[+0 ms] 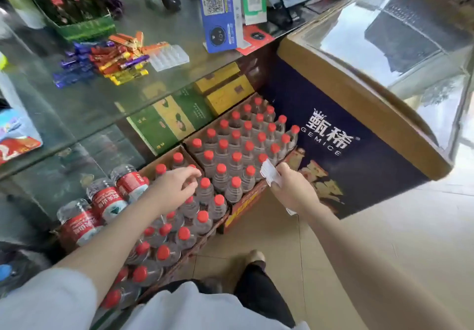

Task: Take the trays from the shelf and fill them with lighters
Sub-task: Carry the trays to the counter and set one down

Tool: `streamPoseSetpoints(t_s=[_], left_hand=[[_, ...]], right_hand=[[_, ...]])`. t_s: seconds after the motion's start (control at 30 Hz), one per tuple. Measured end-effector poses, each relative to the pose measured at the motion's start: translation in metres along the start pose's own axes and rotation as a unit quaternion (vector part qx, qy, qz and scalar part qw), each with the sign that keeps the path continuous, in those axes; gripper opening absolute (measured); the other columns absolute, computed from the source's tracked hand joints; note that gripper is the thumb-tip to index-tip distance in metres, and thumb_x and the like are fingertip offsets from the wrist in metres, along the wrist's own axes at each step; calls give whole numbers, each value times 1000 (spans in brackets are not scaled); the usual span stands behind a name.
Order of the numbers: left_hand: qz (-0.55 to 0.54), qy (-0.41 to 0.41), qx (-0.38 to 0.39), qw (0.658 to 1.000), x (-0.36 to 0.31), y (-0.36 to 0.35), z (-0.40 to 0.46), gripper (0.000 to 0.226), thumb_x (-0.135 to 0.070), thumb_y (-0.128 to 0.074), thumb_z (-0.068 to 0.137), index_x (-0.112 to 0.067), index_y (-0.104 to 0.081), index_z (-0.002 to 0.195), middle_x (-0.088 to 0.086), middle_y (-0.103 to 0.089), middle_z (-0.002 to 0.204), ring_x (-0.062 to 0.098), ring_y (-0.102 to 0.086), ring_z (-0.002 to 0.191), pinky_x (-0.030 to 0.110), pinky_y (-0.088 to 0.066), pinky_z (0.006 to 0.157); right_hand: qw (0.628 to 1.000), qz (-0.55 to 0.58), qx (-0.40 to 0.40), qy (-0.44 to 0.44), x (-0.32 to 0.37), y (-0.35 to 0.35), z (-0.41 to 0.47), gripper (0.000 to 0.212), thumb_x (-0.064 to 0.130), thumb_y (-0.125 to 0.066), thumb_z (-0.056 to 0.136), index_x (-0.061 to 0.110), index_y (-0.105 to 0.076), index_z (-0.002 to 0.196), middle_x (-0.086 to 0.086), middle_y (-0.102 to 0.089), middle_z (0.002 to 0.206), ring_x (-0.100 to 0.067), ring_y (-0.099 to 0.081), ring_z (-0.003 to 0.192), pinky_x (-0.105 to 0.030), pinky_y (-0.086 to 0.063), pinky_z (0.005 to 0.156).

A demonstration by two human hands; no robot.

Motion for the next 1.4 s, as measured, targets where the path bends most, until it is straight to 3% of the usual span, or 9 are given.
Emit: streamPoseSetpoints(t_s=[0.2,0.3,0.37,0.5,0.67,0.97,1.23,1.33,1.4], left_hand=[[-40,59,-120,990,-9,43,59,29,-13,-51,89,-17,-55,118,-2,-61,99,16,-58,84,30,-47,78],[-85,113,-231,963,4,71,63,33,-5,-54,87,-12,-53,119,-1,-59,98,9,-55,76,22,-44,70],[-82,143,-308,937,16,91,56,36,-1,-55,84,-8,-52,118,3,-57,99,13,-54,76,29,-47,74],[41,207,-387,898,40,132,34,40,-2,-60,79,-2,-53,118,17,-57,114,32,-53,104,40,-39,93],[183,290,-327,880,92,153,7,54,-11,-69,75,4,-50,124,25,-50,128,42,-45,119,53,-39,97],[179,236,-254,921,134,158,-7,62,-39,-71,67,-5,-60,117,17,-60,117,39,-54,107,47,-46,89],[92,235,-255,933,151,171,5,93,-57,-68,67,-13,-30,140,6,-38,142,26,-33,129,38,-25,106],[46,234,-272,932,153,176,17,99,-55,-71,65,-11,-26,141,8,-33,146,27,-30,132,39,-23,108],[24,231,-281,931,153,179,24,100,-55,-72,63,-10,-26,141,9,-33,146,27,-30,133,40,-23,109]], right_hand=[[987,13,-6,161,51,40,114,18,20,-45,90,11,-39,103,-9,-58,95,-32,-56,85,-33,-36,59],[962,25,-2,273,98,63,148,19,21,-45,91,10,-42,107,-9,-58,100,-34,-56,86,-33,-37,59],[935,12,-13,354,131,74,159,19,21,-46,92,9,-42,107,-10,-57,101,-35,-55,85,-34,-36,57],[880,-36,-52,470,189,79,173,24,16,-47,90,6,-45,113,-13,-58,99,-36,-56,86,-32,-33,56],[799,-102,-147,574,253,69,159,32,3,-70,69,10,-62,99,-12,-63,79,-33,-61,67,-33,-46,54],[759,-155,-166,610,338,4,147,48,1,-76,49,20,-66,92,-3,-64,84,-26,-59,68,-27,-43,54],[763,-134,-57,630,355,-49,152,36,21,-70,77,16,-63,112,-10,-66,108,-32,-63,96,-40,-53,76],[761,-97,-31,641,357,-39,158,30,27,-50,88,16,-60,114,-9,-64,112,-31,-60,99,-40,-50,79],[798,-47,-41,600,360,-19,178,33,26,-38,91,12,-59,113,-10,-63,112,-33,-58,100,-42,-48,81]])
Point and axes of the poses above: each hand's wrist, its own z-axis towards the middle knuckle, its own y-axis out of the back of the hand, x = y × z, the point moved 8 cm from there along z, towards the middle knuckle
